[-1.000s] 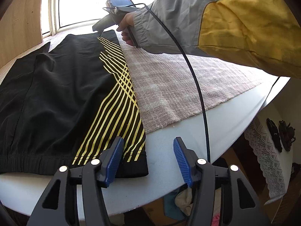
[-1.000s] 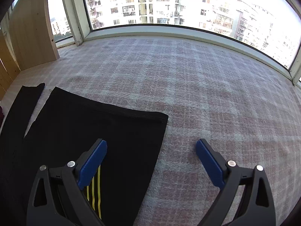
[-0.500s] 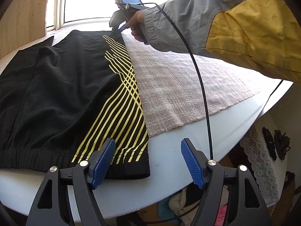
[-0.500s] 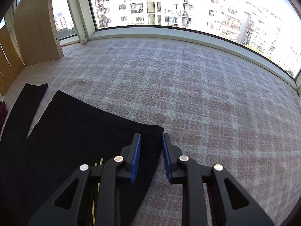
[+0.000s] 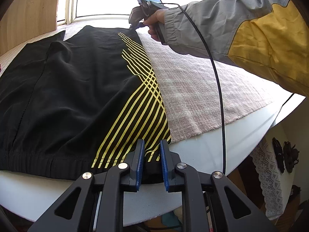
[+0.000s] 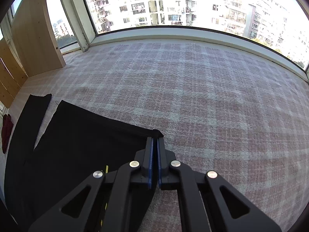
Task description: Fold clothes
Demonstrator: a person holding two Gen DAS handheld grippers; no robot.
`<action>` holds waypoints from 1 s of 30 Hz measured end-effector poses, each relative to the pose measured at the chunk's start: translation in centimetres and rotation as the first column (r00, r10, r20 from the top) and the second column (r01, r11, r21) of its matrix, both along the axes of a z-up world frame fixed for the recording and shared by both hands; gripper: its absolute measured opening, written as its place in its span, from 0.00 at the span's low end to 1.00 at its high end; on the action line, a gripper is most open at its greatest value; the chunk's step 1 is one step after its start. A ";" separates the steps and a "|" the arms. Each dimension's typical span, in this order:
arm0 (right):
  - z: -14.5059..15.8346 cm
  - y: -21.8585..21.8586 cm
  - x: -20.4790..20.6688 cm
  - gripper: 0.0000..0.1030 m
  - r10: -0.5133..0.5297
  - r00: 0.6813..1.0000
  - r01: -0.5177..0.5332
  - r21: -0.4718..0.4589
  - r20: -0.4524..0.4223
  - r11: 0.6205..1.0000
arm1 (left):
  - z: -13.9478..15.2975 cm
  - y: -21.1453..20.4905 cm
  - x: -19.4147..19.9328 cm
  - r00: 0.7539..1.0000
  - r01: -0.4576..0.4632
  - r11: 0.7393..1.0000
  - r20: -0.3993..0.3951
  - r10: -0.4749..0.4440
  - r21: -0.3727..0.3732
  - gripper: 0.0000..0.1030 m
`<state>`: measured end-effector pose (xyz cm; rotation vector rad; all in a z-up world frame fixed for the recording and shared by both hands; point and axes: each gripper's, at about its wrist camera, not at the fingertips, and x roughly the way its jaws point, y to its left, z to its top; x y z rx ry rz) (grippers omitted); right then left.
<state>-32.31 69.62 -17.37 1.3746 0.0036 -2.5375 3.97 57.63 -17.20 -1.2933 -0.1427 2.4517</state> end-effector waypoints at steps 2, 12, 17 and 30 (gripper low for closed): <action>0.1 0.2 0.1 0.04 -0.009 1.000 0.009 -0.021 -0.001 1.000 | 0.0 -0.2 -0.2 1.000 -0.006 1.000 0.005 0.006 0.006 0.10; 1.2 1.0 0.0 0.03 -0.032 0.999 0.031 -0.070 -0.018 0.997 | 0.8 -0.6 0.0 1.000 0.011 1.000 0.022 -0.011 -0.005 0.12; 0.9 0.7 -0.1 0.03 -0.021 1.000 0.020 -0.057 -0.014 0.998 | 1.3 -0.3 1.7 0.999 0.052 0.993 0.007 -0.052 -0.107 0.52; 0.1 1.0 0.2 0.04 -0.042 0.999 0.042 -0.054 0.012 0.998 | 0.0 2.3 1.8 0.993 0.105 0.979 -0.042 -0.114 -0.175 0.49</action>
